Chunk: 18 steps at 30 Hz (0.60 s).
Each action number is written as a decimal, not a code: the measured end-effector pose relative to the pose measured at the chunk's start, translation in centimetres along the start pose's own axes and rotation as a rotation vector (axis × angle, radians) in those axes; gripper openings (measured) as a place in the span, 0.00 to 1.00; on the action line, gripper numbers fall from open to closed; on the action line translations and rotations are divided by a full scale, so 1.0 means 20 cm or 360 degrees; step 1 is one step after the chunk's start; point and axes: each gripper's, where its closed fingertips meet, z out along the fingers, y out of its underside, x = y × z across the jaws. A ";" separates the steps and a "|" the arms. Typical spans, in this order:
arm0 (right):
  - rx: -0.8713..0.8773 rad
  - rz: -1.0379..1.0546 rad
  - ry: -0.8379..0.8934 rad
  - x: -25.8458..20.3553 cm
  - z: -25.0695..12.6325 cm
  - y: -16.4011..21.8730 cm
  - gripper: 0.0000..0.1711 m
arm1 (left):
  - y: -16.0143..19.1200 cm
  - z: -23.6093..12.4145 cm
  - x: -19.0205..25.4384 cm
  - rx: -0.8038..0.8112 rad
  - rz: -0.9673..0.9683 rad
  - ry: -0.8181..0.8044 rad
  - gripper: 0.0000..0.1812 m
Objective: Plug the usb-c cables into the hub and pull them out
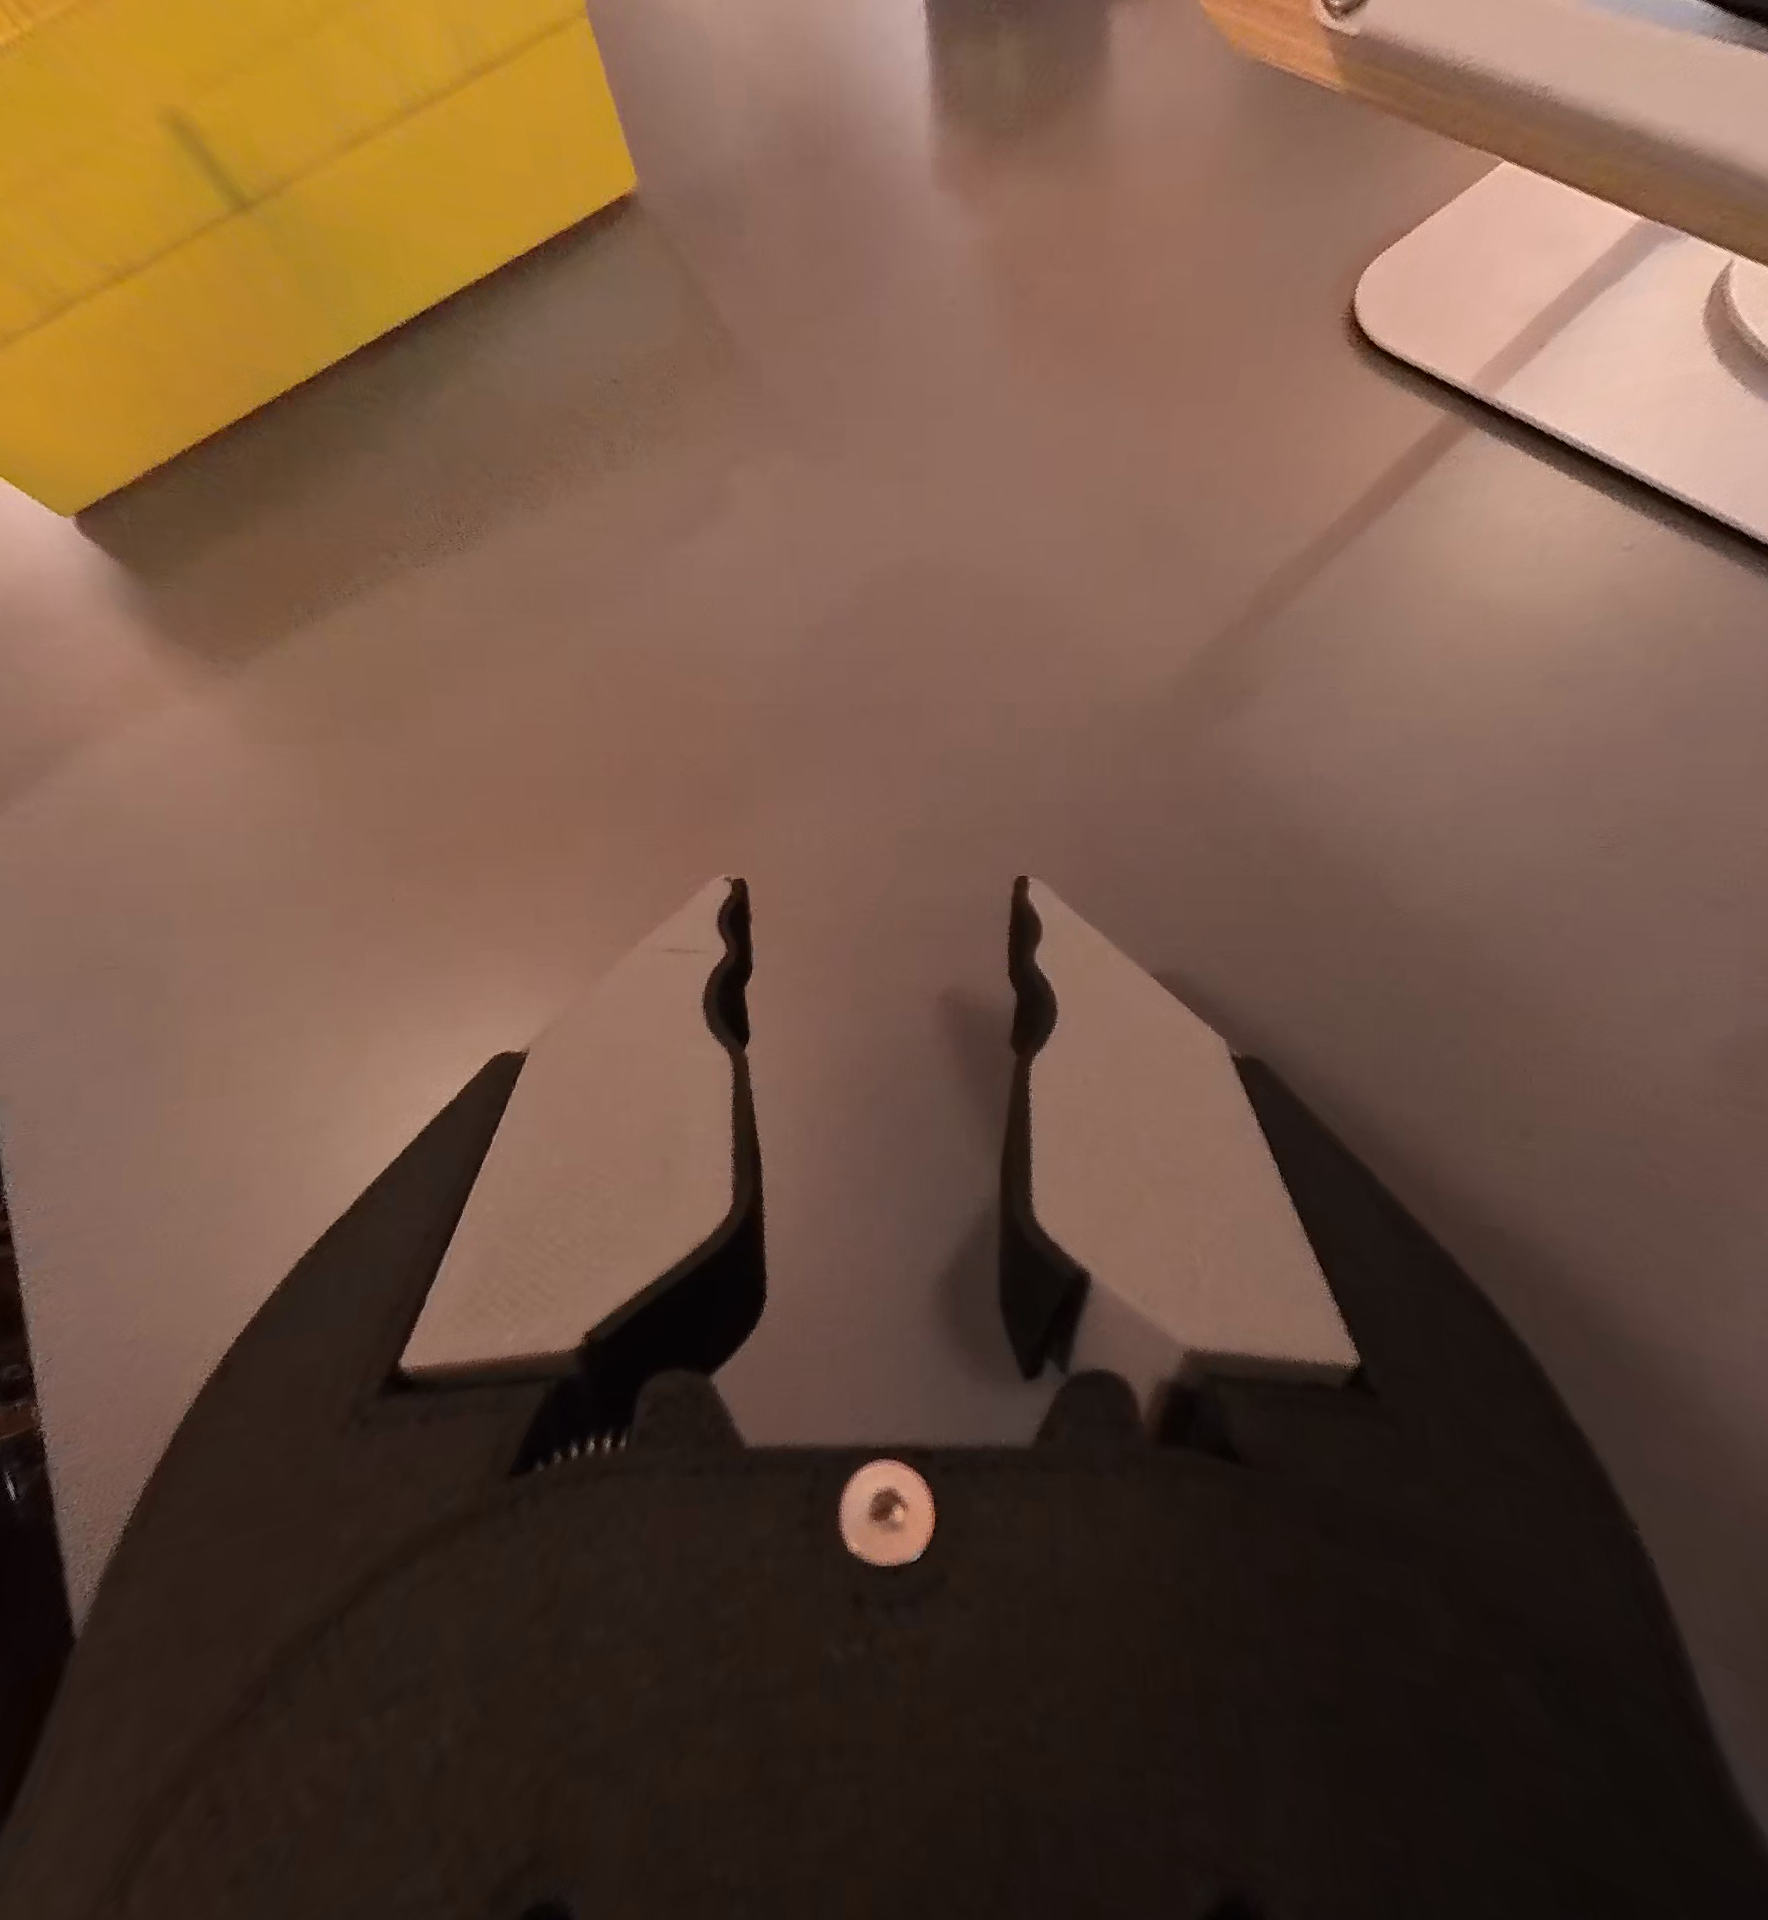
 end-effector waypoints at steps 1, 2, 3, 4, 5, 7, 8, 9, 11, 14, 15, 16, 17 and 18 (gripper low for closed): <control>0.0002 0.0007 0.0006 0.01 0.00 0.00 0.28 | -0.06 -0.06 0.13 0.0037 0.0032 0.0117 0.12; 0.0005 0.0017 0.0013 0.02 0.00 0.00 0.28 | -0.11 -0.11 0.28 0.0067 0.0082 0.0244 0.12; 0.0008 0.0029 0.0022 0.03 0.00 0.00 0.28 | -0.13 -0.16 0.44 0.0083 0.0138 0.0378 0.12; 0.0009 0.0040 0.0031 0.04 0.00 0.01 0.28 | -0.13 -0.20 0.60 0.0074 0.0198 0.0508 0.12; 0.0009 0.0050 0.0044 0.06 0.00 0.01 0.27 | -0.10 -0.22 0.77 0.0036 0.0273 0.0633 0.12; 0.0010 0.0068 0.0073 0.09 0.00 0.02 0.25 | 0.02 -0.25 1.09 -0.0051 0.0412 0.0852 0.13; 0.0006 0.0083 0.0083 0.11 0.00 0.03 0.24 | 0.09 -0.24 1.24 -0.0098 0.0470 0.0952 0.13; -0.0001 0.0102 0.0088 0.13 0.01 0.04 0.24 | 0.17 -0.22 1.38 -0.0149 0.0508 0.1025 0.13; -0.0016 0.0142 0.0086 0.15 0.02 0.06 0.24 | 0.33 -0.15 1.59 -0.0257 0.0547 0.1116 0.12; -0.0039 0.0174 0.0075 0.16 0.03 0.08 0.24 | 0.48 -0.05 1.78 -0.0309 0.0578 0.1153 0.11; -0.0047 0.0174 0.0070 0.15 0.04 0.08 0.24 | 0.51 -0.02 1.82 -0.0292 0.0591 0.1150 0.11; -0.0051 0.0168 0.0048 0.14 0.04 0.08 0.25 | 0.50 0.00 1.84 -0.0237 0.0598 0.1130 0.11; -0.0041 0.0158 -0.0009 0.11 0.05 0.07 0.27 | 0.46 0.00 1.85 -0.0146 0.0611 0.1102 0.11; -0.0011 0.0150 -0.0114 0.05 0.05 0.05 0.30 | 0.42 0.00 1.85 -0.0055 0.0670 0.1070 0.11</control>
